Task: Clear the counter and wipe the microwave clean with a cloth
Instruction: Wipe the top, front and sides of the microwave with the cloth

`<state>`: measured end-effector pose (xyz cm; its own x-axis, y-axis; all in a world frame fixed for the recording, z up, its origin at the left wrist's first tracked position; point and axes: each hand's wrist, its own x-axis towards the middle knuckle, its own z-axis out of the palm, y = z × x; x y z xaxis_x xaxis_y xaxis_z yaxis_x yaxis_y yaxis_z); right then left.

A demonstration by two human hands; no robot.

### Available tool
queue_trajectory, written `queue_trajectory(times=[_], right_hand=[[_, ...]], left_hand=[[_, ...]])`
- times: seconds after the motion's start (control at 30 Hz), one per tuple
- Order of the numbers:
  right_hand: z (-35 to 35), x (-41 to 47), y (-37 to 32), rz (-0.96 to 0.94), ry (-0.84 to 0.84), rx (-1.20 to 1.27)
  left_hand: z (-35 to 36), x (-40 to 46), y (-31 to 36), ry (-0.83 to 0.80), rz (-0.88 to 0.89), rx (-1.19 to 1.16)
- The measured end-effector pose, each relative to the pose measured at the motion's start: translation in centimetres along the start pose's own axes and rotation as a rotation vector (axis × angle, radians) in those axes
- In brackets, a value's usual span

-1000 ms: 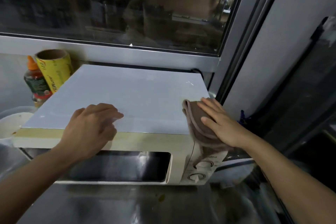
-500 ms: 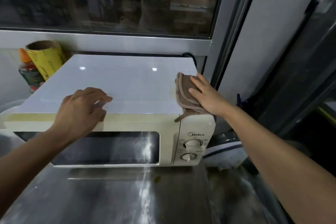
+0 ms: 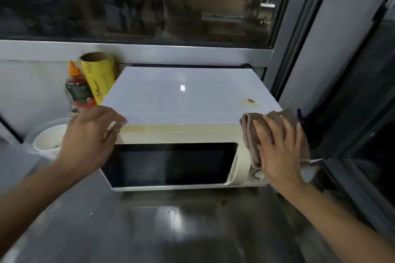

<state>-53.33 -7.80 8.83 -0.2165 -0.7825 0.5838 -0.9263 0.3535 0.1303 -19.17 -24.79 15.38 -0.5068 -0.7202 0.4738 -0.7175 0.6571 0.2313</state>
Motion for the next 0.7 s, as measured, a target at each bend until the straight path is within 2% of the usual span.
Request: queue_trajectory(times=[0.07,0.17,0.37,0.53,0.63,0.7], right_hand=[[0.3,0.3,-2.3,-0.02,0.048,-0.033],[0.4,1.5,-7.0,-0.082,0.073,-0.022],[0.1,3.6,-18.8,-0.102,0.085,0.062],[-0.4,5.3,-27.9,-0.172,0.046,0.051],[-0.4,5.9,-32.0,-0.306,0.011,-0.006],[-0.1,6.1,-32.4,-0.407,0.021,-0.058]], left_hand=[[-0.3,-0.6,-2.1,0.006,-0.054,0.002],[0.0,-1.1,-4.4,-0.019,0.0,-0.068],[-0.6,-1.4,-7.0,-0.004,-0.134,-0.513],[-2.0,-3.5,-8.8,-0.006,-0.131,-0.513],[-2.8,-4.3,-9.4,-0.01,-0.116,-0.477],[-3.2,-4.4,-9.7,0.01,-0.113,-0.433]])
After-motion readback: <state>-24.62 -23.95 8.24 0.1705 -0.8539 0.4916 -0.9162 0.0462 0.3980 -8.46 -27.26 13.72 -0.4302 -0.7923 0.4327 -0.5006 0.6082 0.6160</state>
